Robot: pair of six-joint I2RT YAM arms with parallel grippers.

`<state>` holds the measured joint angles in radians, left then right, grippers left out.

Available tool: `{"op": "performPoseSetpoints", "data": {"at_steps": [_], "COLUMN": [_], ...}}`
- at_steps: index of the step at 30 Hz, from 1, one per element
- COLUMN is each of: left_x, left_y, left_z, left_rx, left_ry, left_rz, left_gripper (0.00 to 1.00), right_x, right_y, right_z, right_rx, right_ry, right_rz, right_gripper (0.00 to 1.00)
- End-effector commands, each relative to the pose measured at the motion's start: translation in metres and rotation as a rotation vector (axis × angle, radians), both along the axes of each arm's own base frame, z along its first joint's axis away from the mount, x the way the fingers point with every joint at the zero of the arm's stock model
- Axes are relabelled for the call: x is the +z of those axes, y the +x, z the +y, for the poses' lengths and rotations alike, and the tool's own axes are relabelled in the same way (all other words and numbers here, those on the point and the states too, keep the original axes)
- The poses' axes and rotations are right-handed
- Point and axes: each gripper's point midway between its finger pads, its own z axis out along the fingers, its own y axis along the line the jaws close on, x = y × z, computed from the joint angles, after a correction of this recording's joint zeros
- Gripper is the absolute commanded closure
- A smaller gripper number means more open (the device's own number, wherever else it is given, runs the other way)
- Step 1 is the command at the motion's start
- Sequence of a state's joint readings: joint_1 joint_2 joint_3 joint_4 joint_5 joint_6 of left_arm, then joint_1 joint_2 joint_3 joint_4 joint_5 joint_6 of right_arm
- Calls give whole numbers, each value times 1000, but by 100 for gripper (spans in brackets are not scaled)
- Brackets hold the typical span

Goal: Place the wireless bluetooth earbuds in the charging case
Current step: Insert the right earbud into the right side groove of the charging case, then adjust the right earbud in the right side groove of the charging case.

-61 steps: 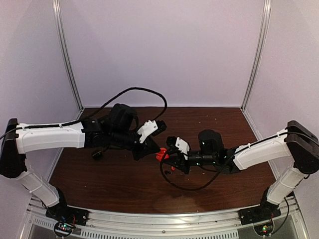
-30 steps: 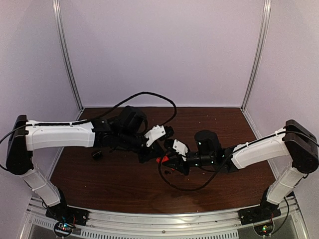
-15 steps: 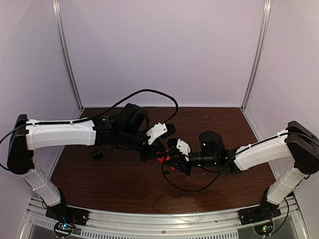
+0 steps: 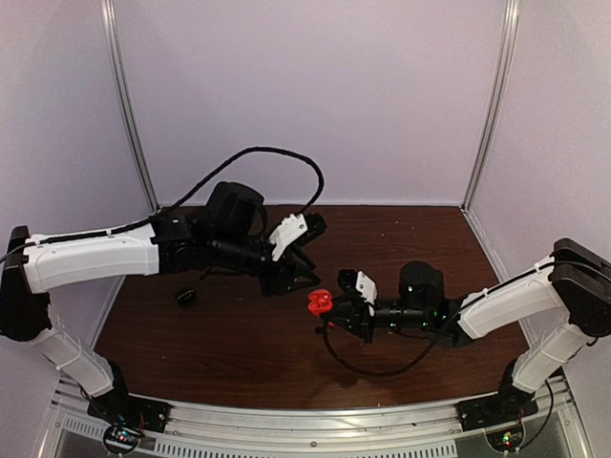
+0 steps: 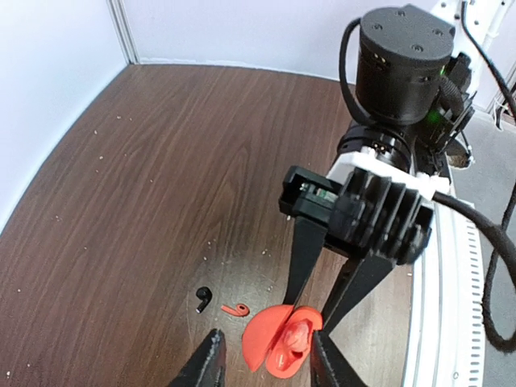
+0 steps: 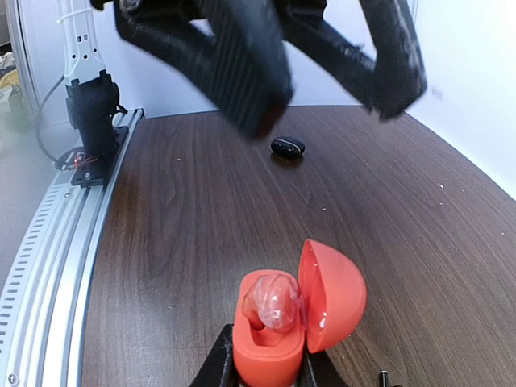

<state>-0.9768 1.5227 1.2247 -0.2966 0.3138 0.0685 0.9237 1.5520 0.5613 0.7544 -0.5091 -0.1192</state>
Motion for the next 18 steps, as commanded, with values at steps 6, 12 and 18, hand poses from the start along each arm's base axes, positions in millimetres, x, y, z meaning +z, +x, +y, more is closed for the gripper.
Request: {"op": "performPoseSetpoints", "data": {"at_steps": [6,12,18], "left_x": [46,35,34], "left_y": [-13,-19,-25], "left_z": [5,-1,-3], "left_rx": [-98,-139,-176], "left_ry": [-162,-148,-166], "left_rz": [-33,-52,-159], "left_gripper": [59,60,57], "right_x": [67,68,65], "right_y": [10,32,31], "right_z": [-35,-41,-40], "right_rx": [-161,-285,-296], "right_ry": [211,116,85], "right_rz": [-184,-234,-237], "right_gripper": [94,93,93]}}
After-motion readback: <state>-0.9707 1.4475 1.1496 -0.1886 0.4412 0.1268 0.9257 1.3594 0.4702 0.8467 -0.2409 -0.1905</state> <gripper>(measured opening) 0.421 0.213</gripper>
